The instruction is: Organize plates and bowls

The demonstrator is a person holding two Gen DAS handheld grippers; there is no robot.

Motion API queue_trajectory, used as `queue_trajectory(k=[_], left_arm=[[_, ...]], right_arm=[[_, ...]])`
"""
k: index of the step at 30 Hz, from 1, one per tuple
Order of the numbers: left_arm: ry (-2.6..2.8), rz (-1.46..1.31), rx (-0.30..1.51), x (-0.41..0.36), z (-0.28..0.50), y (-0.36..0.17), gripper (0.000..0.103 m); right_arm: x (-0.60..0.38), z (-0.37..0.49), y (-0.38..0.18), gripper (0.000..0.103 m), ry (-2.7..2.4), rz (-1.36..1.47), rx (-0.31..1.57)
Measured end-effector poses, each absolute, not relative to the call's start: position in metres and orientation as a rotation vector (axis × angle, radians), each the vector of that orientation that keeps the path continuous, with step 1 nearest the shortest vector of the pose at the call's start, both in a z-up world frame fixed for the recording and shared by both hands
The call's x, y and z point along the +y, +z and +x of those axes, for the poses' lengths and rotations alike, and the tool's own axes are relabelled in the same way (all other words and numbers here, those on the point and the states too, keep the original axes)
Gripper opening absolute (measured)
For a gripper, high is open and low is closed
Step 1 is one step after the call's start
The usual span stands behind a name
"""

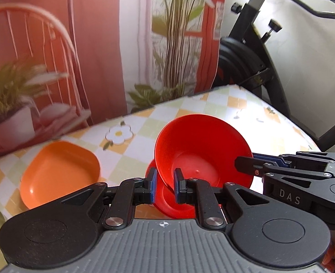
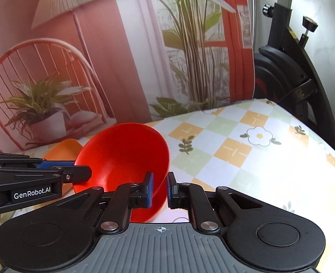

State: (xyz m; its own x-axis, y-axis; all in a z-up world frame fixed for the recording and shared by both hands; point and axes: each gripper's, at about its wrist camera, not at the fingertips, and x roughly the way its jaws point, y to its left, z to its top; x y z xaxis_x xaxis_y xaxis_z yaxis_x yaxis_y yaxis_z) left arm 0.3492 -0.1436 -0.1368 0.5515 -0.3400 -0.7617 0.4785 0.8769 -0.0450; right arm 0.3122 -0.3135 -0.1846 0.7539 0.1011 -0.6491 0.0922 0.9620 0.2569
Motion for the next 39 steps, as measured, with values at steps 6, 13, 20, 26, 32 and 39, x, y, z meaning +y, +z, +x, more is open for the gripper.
queue_trajectory(k=[6, 13, 20, 26, 32, 39], left_arm=[[-0.479, 0.185, 0.9, -0.144, 0.357, -0.153, 0.016], [-0.462, 0.191, 0.922, -0.143, 0.361, -0.161, 0.017], [-0.454, 0.199, 0.927, -0.143, 0.36, -0.164, 0.017], [-0.45, 0.204, 0.93, -0.146, 0.36, -0.166, 0.017], [-0.429, 0.195, 0.93, -0.145, 0.362, -0.167, 0.018], [-0.427, 0.157, 0.91, -0.139, 0.354, -0.156, 0.018]], right_arm=[[-0.313, 0.319, -0.196, 0.011, 0.005, 0.282, 0.749], [-0.311, 0.325, -0.205, 0.011, 0.016, 0.284, 0.775], [-0.309, 0.327, -0.209, 0.011, 0.017, 0.286, 0.794], [-0.309, 0.327, -0.211, 0.011, 0.016, 0.283, 0.804], [-0.31, 0.327, -0.21, 0.015, 0.018, 0.274, 0.808], [-0.315, 0.316, -0.204, 0.015, 0.002, 0.281, 0.787]])
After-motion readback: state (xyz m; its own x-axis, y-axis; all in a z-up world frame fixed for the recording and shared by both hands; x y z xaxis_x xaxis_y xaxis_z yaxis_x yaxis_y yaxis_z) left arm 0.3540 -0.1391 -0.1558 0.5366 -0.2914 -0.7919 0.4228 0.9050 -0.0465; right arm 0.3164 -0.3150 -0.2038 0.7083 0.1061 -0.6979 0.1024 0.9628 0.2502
